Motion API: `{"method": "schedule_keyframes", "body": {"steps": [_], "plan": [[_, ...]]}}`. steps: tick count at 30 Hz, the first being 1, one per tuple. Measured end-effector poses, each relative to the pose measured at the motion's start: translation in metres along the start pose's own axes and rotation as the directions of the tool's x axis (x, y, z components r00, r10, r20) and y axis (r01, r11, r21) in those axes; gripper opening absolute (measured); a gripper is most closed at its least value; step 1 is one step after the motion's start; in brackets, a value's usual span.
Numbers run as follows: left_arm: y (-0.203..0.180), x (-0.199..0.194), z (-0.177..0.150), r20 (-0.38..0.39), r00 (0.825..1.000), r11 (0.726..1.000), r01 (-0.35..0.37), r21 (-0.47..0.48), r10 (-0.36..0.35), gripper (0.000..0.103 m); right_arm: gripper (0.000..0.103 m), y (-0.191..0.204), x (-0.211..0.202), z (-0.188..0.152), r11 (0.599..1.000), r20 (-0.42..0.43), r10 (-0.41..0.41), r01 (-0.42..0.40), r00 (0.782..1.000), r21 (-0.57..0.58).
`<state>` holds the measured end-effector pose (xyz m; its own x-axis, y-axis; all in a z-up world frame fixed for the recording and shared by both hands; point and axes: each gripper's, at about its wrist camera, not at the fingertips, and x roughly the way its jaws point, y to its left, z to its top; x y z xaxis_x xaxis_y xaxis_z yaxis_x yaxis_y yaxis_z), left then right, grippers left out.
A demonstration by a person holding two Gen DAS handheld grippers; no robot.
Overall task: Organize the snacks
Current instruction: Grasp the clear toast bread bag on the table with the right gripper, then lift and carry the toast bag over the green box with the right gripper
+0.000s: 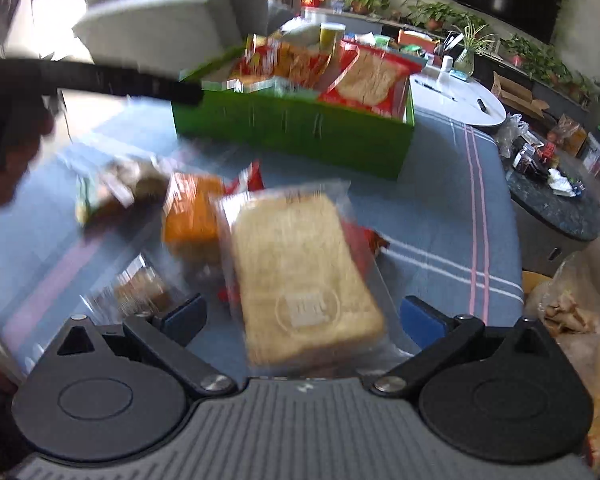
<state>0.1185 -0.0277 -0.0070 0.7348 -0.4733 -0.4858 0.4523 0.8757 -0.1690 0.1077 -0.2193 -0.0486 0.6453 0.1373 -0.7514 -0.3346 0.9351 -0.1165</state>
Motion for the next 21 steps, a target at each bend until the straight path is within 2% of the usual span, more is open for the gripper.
{"method": "schedule_keyframes", "body": {"steps": [3,10,13,15,18,21], "plan": [[0.000,-0.004,-0.003,0.002,1.000,1.000,-0.001,0.006,0.001,0.075,0.065,-0.003,0.013,-0.007,0.997,-0.045,-0.070,0.069,0.996,-0.024],[0.001,0.000,-0.007,-0.014,1.000,1.000,-0.001,-0.013,0.001,0.075,0.065,-0.036,0.026,-0.001,0.993,-0.009,-0.059,0.059,0.998,0.102],[-0.001,0.001,-0.007,-0.016,1.000,1.000,-0.002,-0.001,0.002,0.075,0.065,-0.043,0.032,0.007,0.992,0.040,-0.034,0.028,0.999,0.127],[0.000,0.002,-0.007,-0.017,1.000,1.000,-0.006,-0.007,0.006,0.075,0.065,-0.043,0.035,0.015,0.990,0.070,0.013,-0.022,0.997,0.138],[0.001,0.005,-0.004,-0.022,1.000,1.000,-0.013,-0.019,0.013,0.075,0.065,-0.036,0.038,0.026,0.994,0.116,0.057,-0.068,0.992,0.091],[-0.001,0.010,0.000,-0.026,1.000,1.000,-0.009,-0.009,0.009,0.075,0.065,-0.027,0.041,0.030,0.999,0.127,0.047,-0.048,0.991,0.004]]}}
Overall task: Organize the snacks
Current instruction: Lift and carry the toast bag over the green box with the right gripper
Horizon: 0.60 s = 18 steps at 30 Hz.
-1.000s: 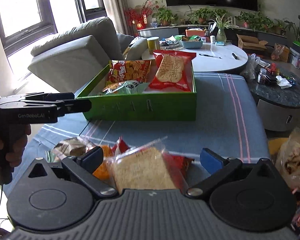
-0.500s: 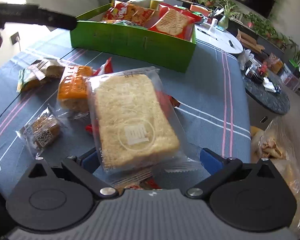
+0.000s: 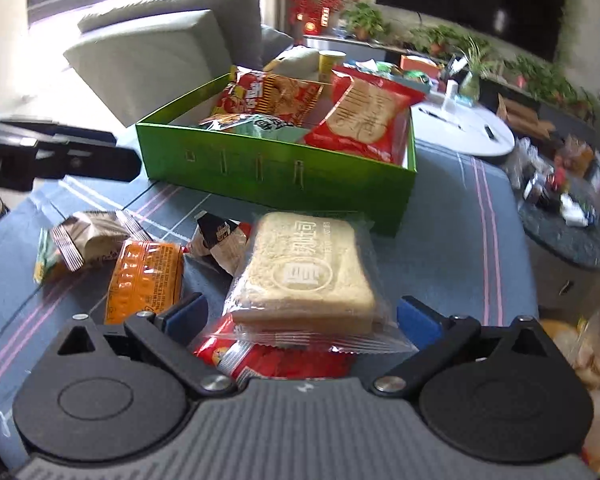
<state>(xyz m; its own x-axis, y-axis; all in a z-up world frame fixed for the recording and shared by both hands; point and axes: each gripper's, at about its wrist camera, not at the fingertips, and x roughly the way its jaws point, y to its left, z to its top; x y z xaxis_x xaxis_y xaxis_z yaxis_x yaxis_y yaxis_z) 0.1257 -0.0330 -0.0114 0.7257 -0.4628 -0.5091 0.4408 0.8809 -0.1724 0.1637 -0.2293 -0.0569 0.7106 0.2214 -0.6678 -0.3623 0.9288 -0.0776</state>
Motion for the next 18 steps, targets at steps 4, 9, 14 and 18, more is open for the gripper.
{"method": "schedule_keyframes", "body": {"steps": [4,9,14,18], "plan": [[-0.007,0.015,0.009,-0.016,0.999,0.999,0.040,-0.003,-0.040,0.075,0.065,-0.001,-0.008,-0.006,0.999,0.010,0.036,-0.036,0.999,-0.022],[-0.022,0.038,0.016,-0.047,0.998,0.999,0.036,-0.003,-0.036,0.075,0.065,0.010,-0.032,-0.014,0.976,0.061,0.215,-0.214,0.975,-0.023],[-0.015,0.034,0.009,-0.054,0.998,0.998,0.035,-0.051,-0.038,0.075,0.066,0.036,-0.059,-0.022,0.909,0.092,0.405,-0.389,0.910,-0.152],[-0.011,0.019,0.004,-0.042,0.999,0.998,-0.004,-0.059,0.001,0.075,0.066,0.024,-0.065,-0.015,0.922,0.131,0.380,-0.363,0.916,-0.132]]}}
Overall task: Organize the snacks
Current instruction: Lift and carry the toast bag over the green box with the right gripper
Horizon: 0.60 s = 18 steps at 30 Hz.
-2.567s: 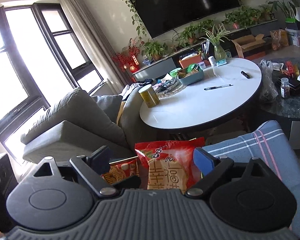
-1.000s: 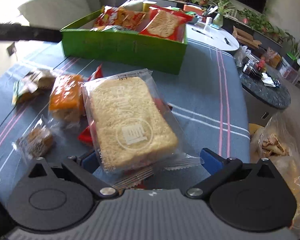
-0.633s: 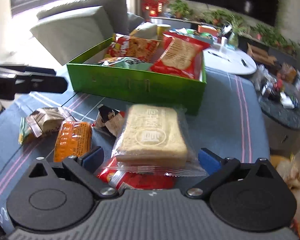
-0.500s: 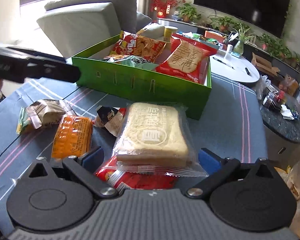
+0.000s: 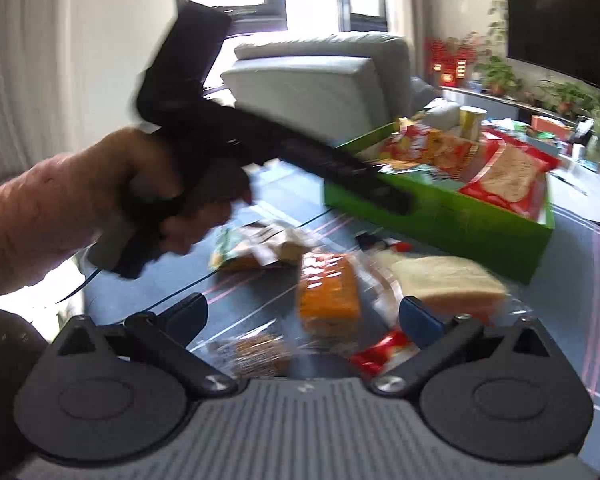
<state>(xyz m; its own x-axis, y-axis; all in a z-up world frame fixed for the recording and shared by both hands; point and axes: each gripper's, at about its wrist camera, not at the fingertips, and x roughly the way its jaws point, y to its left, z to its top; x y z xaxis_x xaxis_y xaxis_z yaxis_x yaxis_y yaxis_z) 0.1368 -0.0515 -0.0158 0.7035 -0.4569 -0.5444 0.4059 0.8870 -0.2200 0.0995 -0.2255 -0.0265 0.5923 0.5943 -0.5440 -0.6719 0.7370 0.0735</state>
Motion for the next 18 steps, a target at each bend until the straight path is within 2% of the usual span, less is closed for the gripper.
{"method": "schedule_keyframes", "body": {"steps": [4,6,8,10,12,15,18], "plan": [[0.006,-0.016,-0.004,0.003,0.999,0.998,-0.031,-0.049,0.032,0.075,0.066,-0.044,-0.009,0.017,0.978,0.025,-0.117,0.111,0.993,0.176],[0.009,-0.024,-0.008,-0.005,1.000,0.995,-0.030,-0.094,0.030,0.075,0.066,-0.071,-0.004,0.028,0.947,0.012,-0.184,0.174,0.983,0.269],[0.009,-0.028,-0.012,-0.035,0.999,0.991,-0.011,-0.132,0.006,0.074,0.065,-0.098,0.010,0.035,0.899,-0.049,-0.223,0.225,0.973,0.375],[0.003,-0.029,-0.016,-0.082,0.996,0.988,0.026,-0.152,-0.038,0.074,0.065,-0.116,0.028,0.040,0.874,-0.105,-0.198,0.224,0.975,0.431],[-0.004,-0.027,-0.019,-0.124,0.988,0.984,0.072,-0.164,-0.093,0.073,0.065,-0.126,0.047,0.043,0.866,-0.149,-0.163,0.213,0.975,0.451],[-0.018,-0.018,-0.021,-0.161,0.973,0.976,0.137,-0.171,-0.165,0.073,0.065,-0.134,0.065,0.037,0.844,-0.211,-0.141,0.228,0.967,0.485],[-0.027,-0.005,-0.020,-0.189,0.964,0.975,0.161,-0.156,-0.189,0.072,0.065,-0.140,0.067,0.025,0.816,-0.205,-0.101,0.200,0.973,0.543]]}}
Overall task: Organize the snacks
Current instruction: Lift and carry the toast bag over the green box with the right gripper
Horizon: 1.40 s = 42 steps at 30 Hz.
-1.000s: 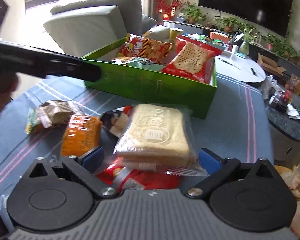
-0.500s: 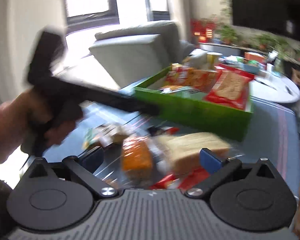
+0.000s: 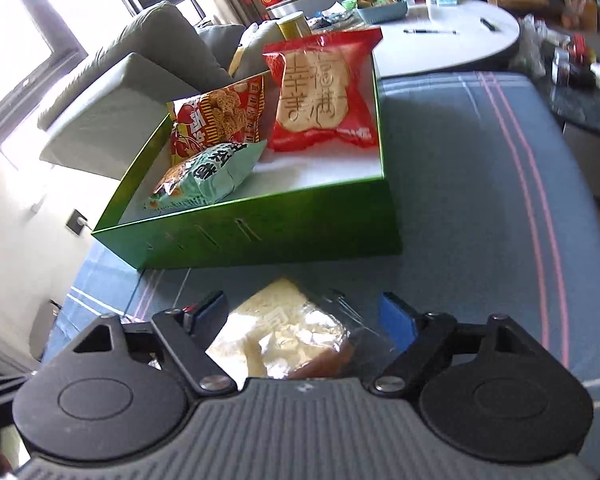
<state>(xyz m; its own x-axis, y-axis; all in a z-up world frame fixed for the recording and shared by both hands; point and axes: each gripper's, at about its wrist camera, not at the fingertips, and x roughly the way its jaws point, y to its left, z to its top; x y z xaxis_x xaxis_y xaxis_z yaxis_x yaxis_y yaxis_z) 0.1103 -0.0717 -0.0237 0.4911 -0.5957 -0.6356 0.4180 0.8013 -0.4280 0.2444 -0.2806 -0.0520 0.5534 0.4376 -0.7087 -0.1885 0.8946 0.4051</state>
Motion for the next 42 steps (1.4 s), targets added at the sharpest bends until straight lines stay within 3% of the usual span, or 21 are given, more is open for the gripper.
{"method": "schedule_keyframes", "body": {"steps": [3,6,12,17,21,25,29,37,42], "plan": [[0.000,0.016,0.000,-0.048,0.999,1.000,0.005,0.026,-0.004,0.071,0.060,-0.003,-0.010,-0.007,0.999,0.001,0.023,-0.023,1.000,0.029],[0.006,0.014,-0.001,-0.005,1.000,0.999,-0.023,0.043,0.024,0.070,0.055,0.003,-0.025,-0.020,0.999,0.002,-0.008,0.008,1.000,0.032],[0.027,-0.001,0.004,0.037,0.994,0.995,-0.102,-0.008,0.102,0.070,0.054,0.030,-0.049,-0.049,0.998,-0.004,0.038,-0.038,0.999,-0.052],[0.031,-0.004,0.012,0.052,0.993,0.993,-0.107,-0.042,0.109,0.070,0.055,0.022,-0.051,-0.037,0.999,0.048,0.031,-0.031,0.998,0.010],[0.024,0.005,0.017,0.043,0.992,0.992,-0.122,-0.017,0.123,0.069,0.058,0.012,-0.032,-0.028,0.996,0.017,0.008,-0.010,1.000,0.091],[0.021,0.017,0.016,-0.001,0.993,0.993,-0.114,-0.011,0.114,0.053,0.058,0.003,-0.016,-0.027,0.989,-0.007,0.014,-0.012,1.000,0.150],[0.020,0.019,0.014,-0.006,0.994,0.995,-0.105,-0.001,0.105,0.049,0.050,0.005,-0.019,-0.031,0.990,0.001,0.024,-0.024,1.000,0.141],[0.018,0.004,0.021,0.048,0.996,0.996,-0.070,-0.048,0.072,0.049,0.047,0.034,-0.053,-0.030,0.999,0.100,0.014,-0.018,0.995,0.040],[0.013,-0.008,0.045,0.112,0.991,0.997,-0.069,-0.041,0.073,0.049,0.047,0.047,-0.072,-0.015,0.998,0.212,0.051,-0.058,0.976,0.029]]}}
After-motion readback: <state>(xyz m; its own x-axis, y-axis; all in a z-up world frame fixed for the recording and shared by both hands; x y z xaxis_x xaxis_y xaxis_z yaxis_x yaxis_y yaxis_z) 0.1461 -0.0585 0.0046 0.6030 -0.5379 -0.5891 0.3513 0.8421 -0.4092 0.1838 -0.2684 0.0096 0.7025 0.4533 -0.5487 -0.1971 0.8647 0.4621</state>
